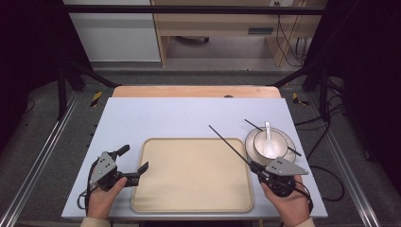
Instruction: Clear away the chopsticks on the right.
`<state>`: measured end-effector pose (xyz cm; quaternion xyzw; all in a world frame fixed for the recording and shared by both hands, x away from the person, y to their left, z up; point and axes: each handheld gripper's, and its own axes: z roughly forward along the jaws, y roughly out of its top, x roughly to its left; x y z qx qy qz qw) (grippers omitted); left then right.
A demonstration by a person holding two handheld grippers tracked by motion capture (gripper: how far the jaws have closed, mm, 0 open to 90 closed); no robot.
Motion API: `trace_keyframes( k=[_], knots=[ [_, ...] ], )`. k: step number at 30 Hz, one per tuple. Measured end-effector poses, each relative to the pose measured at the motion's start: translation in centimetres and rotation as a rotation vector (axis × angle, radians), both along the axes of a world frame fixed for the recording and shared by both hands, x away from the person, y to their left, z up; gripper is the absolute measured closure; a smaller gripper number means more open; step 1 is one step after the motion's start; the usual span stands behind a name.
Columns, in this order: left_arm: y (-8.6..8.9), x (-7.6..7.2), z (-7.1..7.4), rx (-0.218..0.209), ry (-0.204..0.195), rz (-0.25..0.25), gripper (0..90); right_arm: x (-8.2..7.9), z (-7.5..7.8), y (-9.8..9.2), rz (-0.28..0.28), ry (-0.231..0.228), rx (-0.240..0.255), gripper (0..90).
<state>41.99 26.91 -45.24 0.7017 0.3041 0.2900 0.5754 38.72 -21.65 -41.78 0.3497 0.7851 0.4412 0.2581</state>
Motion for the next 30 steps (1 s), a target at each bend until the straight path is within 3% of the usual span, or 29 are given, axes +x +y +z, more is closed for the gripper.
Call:
trace_keyframes(
  k=[10, 22, 30],
  knots=[
    [0.0, -0.2, 0.2, -0.008, -0.017, -0.026, 2.7, -1.1, -1.9, 3.0, 0.055, 0.081, -0.015, 85.4],
    [-0.1, -0.2, 0.2, -0.012, -0.019, -0.038, 2.0, -1.6, -2.9, 4.2, 0.068, 0.112, -0.013, 85.4],
    [-0.2, -0.2, 0.2, -0.011, -0.015, -0.044, 2.1, -1.7, -4.0, 5.2, 0.073, 0.162, -0.04, 85.3]
  ],
)
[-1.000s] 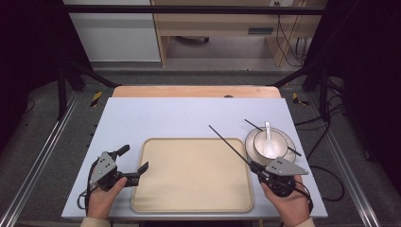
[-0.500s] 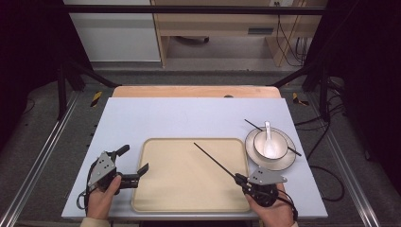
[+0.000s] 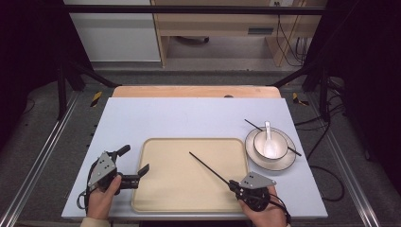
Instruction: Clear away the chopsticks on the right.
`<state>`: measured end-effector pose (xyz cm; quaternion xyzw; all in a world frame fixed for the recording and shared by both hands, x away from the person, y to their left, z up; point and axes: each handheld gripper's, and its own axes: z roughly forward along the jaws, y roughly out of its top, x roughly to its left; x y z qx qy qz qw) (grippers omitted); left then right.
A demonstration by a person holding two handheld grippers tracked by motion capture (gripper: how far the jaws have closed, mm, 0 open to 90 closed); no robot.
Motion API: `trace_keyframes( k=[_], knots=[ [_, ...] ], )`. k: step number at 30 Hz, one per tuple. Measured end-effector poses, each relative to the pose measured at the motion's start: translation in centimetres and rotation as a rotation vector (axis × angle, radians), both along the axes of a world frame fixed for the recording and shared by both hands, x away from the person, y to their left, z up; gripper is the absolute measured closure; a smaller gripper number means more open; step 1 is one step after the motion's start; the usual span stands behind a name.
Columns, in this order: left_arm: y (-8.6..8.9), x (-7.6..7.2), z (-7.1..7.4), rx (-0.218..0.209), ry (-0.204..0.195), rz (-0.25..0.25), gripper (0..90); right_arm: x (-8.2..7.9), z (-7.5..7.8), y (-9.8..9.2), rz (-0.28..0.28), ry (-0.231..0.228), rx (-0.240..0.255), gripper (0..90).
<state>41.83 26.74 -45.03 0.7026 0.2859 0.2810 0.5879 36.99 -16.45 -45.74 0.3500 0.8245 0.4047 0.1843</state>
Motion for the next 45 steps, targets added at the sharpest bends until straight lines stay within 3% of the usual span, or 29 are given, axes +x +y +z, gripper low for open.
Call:
trace_keyframes(
  k=[12, 15, 20, 24, 25, 26, 27, 28, 29, 32, 34, 37, 40, 42, 45],
  knots=[
    [0.0, 0.0, 0.0, 0.002, 0.0, -0.004, 2.1, -0.1, -1.2, 0.9, 0.013, 0.056, -0.048, 85.2],
    [-0.1, 0.0, 0.0, 0.003, -0.003, -0.006, 2.0, 0.0, -1.3, 0.9, 0.007, 0.066, -0.039, 75.3],
    [-0.1, 0.0, 0.0, 0.004, -0.001, -0.007, 2.1, -0.1, -1.1, 1.0, 0.021, 0.044, -0.028, 72.3],
    [-0.1, 0.0, 0.0, 0.004, -0.001, -0.007, 2.1, -0.1, -1.1, 0.9, 0.01, 0.033, -0.038, 62.8],
    [-0.2, 0.0, 0.0, 0.007, -0.001, -0.01, 2.1, 0.0, -1.1, 0.9, 0.001, 0.033, -0.045, 54.7],
    [-0.2, 0.0, 0.0, 0.007, -0.001, -0.01, 2.0, 0.0, -1.1, 0.9, 0.001, 0.033, -0.045, 54.7],
    [-0.2, 0.0, -0.1, 0.0, -0.001, -0.009, 2.1, 0.0, -1.0, 0.9, -0.003, 0.026, -0.048, 46.0],
    [-0.2, 0.0, -0.1, 0.0, -0.001, -0.009, 2.1, 0.0, -1.0, 0.9, -0.003, 0.026, -0.048, 46.0],
    [-0.2, 0.0, -0.1, 0.002, -0.001, -0.01, 2.1, 0.0, -0.4, 0.8, -0.006, 0.006, -0.038, 38.9],
    [-0.1, 0.0, -0.1, 0.01, -0.002, -0.01, 2.1, -0.1, 0.6, 0.5, -0.018, -0.026, -0.014, 32.9],
    [0.0, 0.0, 0.0, 0.014, -0.006, -0.004, 2.2, -0.3, 3.1, -0.6, -0.034, -0.093, 0.007, 23.5],
    [0.1, 0.0, 0.0, 0.011, -0.009, -0.002, 2.2, -0.6, 5.9, -2.5, -0.056, -0.172, -0.014, 15.8],
    [0.0, 0.0, 0.0, 0.012, -0.007, -0.003, 2.2, -0.7, 8.7, -5.5, -0.088, -0.239, -0.062, 18.0],
    [0.0, 0.0, -0.1, 0.011, -0.007, -0.005, 2.2, -0.5, 10.1, -8.1, -0.133, -0.27, -0.085, 26.5],
    [-0.1, 0.0, -0.1, 0.017, -0.006, -0.009, 2.2, 0.6, 10.9, -12.1, -0.19, -0.262, -0.117, 36.5]
  ],
)
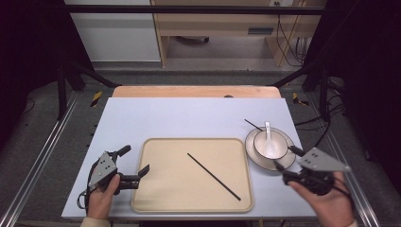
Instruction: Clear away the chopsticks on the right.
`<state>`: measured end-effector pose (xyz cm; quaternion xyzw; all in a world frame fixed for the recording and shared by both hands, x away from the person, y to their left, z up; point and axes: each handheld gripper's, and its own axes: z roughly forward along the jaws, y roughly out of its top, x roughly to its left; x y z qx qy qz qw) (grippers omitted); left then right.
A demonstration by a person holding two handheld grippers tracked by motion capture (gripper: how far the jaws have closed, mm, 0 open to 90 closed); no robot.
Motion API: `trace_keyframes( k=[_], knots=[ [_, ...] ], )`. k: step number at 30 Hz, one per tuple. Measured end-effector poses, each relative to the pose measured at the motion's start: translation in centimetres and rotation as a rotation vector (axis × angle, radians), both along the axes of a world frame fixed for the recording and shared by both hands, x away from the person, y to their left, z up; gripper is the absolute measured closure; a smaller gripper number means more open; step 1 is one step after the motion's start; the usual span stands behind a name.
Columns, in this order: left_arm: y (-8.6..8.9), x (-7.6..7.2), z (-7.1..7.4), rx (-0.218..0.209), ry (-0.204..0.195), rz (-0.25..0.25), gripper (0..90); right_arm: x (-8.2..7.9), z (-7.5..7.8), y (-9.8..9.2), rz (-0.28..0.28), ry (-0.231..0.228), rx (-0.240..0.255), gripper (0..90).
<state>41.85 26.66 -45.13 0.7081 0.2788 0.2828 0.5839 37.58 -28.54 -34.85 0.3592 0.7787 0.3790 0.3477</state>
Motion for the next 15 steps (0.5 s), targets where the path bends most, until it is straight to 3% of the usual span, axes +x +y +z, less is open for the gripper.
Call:
trace_keyframes(
  k=[2, 3, 4, 6, 7, 8, 11, 12, 15],
  knots=[
    [-0.1, 0.0, 0.0, 0.0, 0.0, -0.002, 2.2, 1.3, -0.4, -2.4, -0.035, 0.04, -0.017, 43.6],
    [-0.1, 0.0, 0.0, 0.0, 0.0, -0.002, 2.2, 1.3, -0.4, -2.4, -0.035, 0.04, -0.017, 43.6],
    [-0.2, -0.1, 0.0, -0.006, -0.002, -0.002, 2.2, 3.0, -1.4, -4.5, -0.066, 0.082, -0.034, 52.3],
    [-0.1, 0.0, 0.0, 0.007, 0.001, -0.003, 2.2, 4.6, -2.7, -6.2, -0.085, 0.145, -0.033, 59.1],
    [-0.1, 0.0, 0.0, 0.007, 0.001, -0.003, 2.2, 4.6, -2.7, -6.2, -0.085, 0.145, -0.033, 59.1],
    [-0.1, 0.0, -0.1, 0.003, 0.002, 0.0, 2.2, 6.0, -4.1, -7.1, -0.087, 0.199, -0.037, 63.4],
    [-0.1, 0.1, -0.1, 0.003, 0.006, 0.002, 2.2, 7.4, -5.3, -7.6, -0.074, 0.227, -0.047, 66.7],
    [-0.1, 0.1, -0.2, 0.004, 0.008, 0.002, 2.2, 8.5, -6.3, -7.7, -0.072, 0.264, -0.038, 69.1],
    [-0.1, 0.1, -0.2, 0.004, 0.006, 0.0, 2.3, 10.0, -7.5, -7.8, -0.067, 0.296, -0.017, 69.6]
  ],
)
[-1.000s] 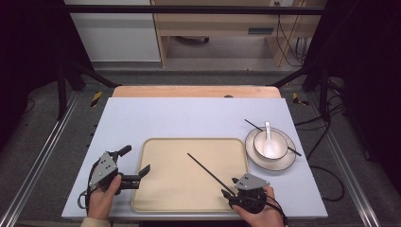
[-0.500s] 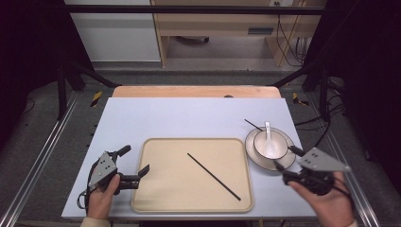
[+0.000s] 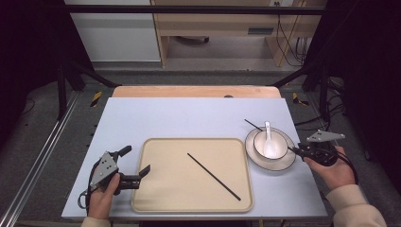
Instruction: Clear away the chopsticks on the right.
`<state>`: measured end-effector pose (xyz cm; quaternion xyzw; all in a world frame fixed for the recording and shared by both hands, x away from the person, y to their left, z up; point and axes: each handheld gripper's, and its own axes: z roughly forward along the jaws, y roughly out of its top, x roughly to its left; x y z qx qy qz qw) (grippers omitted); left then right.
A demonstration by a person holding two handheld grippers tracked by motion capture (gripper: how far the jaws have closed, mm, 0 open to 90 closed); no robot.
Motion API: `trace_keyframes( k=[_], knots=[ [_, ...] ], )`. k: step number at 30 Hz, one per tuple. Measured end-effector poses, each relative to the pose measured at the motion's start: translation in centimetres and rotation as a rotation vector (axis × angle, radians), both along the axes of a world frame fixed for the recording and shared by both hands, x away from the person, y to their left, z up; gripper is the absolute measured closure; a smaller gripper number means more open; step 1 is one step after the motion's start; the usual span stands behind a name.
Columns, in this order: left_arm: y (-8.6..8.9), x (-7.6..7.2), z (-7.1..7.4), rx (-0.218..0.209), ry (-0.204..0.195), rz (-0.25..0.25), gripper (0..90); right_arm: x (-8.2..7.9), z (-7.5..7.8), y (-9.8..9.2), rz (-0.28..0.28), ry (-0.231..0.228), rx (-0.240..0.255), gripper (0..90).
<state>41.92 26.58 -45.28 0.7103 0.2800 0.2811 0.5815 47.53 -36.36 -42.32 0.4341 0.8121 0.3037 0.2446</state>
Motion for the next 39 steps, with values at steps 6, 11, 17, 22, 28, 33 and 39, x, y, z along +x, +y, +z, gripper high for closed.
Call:
trace_keyframes(
  k=[6, 11, 17, 22, 28, 33, 39],
  knots=[
    [0.0, 0.0, 0.0, 0.002, -0.001, -0.004, 2.6, 1.4, -1.2, 0.4, 0.021, 0.018, 0.001, 70.4],
    [0.0, 0.0, 0.0, 0.0, 0.0, -0.01, 2.7, 2.2, -2.3, 0.8, 0.031, 0.036, -0.026, 75.1],
    [-0.1, 0.0, 0.0, 0.001, 0.001, -0.012, 2.7, 2.3, -2.8, 0.8, 0.036, 0.048, -0.011, 80.3],
    [-0.1, 0.0, 0.0, 0.003, -0.001, -0.013, 2.7, 1.9, -2.8, 0.7, -0.025, 0.052, 0.03, 85.4],
    [0.0, 0.0, 0.0, -0.001, -0.002, -0.011, 2.7, 0.1, -0.8, 0.3, -0.1, -0.067, 0.118, 85.5],
    [-0.1, 0.0, 0.0, 0.001, -0.004, -0.012, 2.7, -4.8, 3.1, 3.9, -0.09, -0.214, 0.163, 85.5],
    [-0.1, -0.1, 0.1, -0.002, -0.006, -0.011, 2.7, -8.1, 2.5, 10.5, 0.058, -0.155, 0.172, 85.4]
  ],
)
